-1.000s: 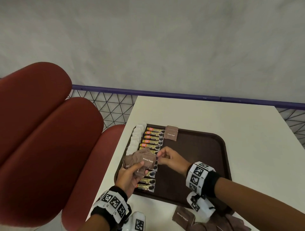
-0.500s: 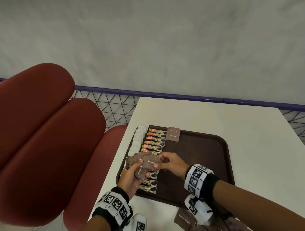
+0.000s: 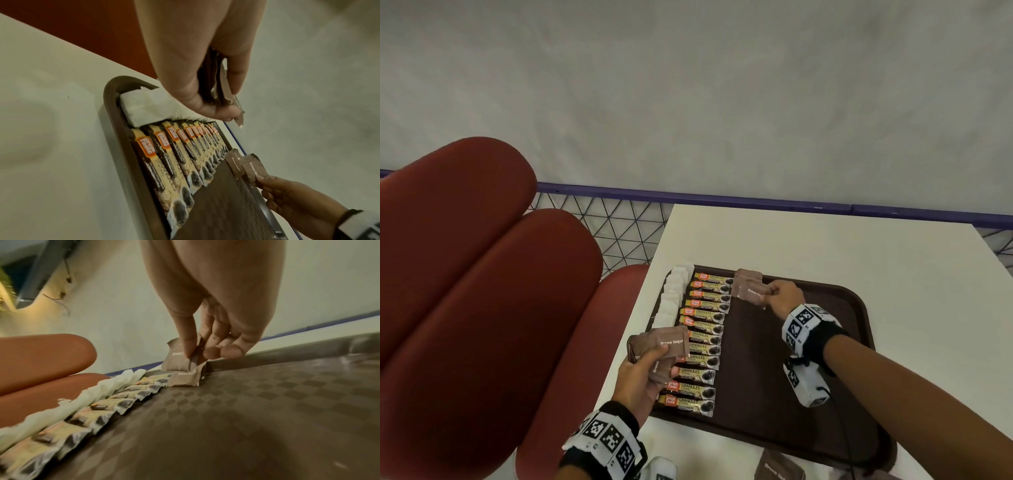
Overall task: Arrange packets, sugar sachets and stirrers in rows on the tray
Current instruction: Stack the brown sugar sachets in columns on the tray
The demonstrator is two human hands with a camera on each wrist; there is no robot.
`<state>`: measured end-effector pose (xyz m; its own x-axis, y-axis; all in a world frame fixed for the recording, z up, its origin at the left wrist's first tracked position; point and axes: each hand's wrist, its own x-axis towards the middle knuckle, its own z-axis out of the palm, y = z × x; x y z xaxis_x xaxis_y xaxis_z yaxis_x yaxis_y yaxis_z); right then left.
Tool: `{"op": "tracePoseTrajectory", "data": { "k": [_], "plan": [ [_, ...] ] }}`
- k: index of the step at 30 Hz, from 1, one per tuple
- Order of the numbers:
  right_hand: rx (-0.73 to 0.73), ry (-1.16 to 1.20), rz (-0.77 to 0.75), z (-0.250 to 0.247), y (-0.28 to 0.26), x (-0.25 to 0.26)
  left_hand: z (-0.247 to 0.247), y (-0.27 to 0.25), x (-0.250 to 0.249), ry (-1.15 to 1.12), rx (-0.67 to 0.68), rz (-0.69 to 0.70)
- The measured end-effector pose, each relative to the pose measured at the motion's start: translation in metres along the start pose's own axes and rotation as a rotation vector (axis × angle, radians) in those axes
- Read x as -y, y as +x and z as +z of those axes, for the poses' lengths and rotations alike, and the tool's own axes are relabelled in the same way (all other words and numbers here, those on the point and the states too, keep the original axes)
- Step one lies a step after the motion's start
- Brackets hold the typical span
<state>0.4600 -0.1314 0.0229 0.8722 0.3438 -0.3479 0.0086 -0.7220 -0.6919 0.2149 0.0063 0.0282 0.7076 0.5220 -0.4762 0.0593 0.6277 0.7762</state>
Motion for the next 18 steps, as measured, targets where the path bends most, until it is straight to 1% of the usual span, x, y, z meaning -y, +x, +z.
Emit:
{"op": "tracePoseTrajectory", "data": {
  "k": [6, 11, 16, 18],
  "plan": [
    [0.006, -0.093, -0.005, 0.013, 0.009, 0.009, -0.004, 0.005, -0.001, 0.002, 0.001, -0.013],
    [0.044, -0.198, -0.059, 0.017, 0.008, 0.013, -0.007, 0.009, 0.0, -0.013, -0.011, -0.025],
    [-0.008, -0.445, -0.087, 0.027, 0.015, 0.013, -0.009, 0.01, 0.001, -0.017, -0.017, -0.031],
    [-0.043, -0.57, -0.139, 0.029, 0.015, 0.014, -0.008, 0.01, 0.001, -0.021, -0.004, -0.034]
  ]
}}
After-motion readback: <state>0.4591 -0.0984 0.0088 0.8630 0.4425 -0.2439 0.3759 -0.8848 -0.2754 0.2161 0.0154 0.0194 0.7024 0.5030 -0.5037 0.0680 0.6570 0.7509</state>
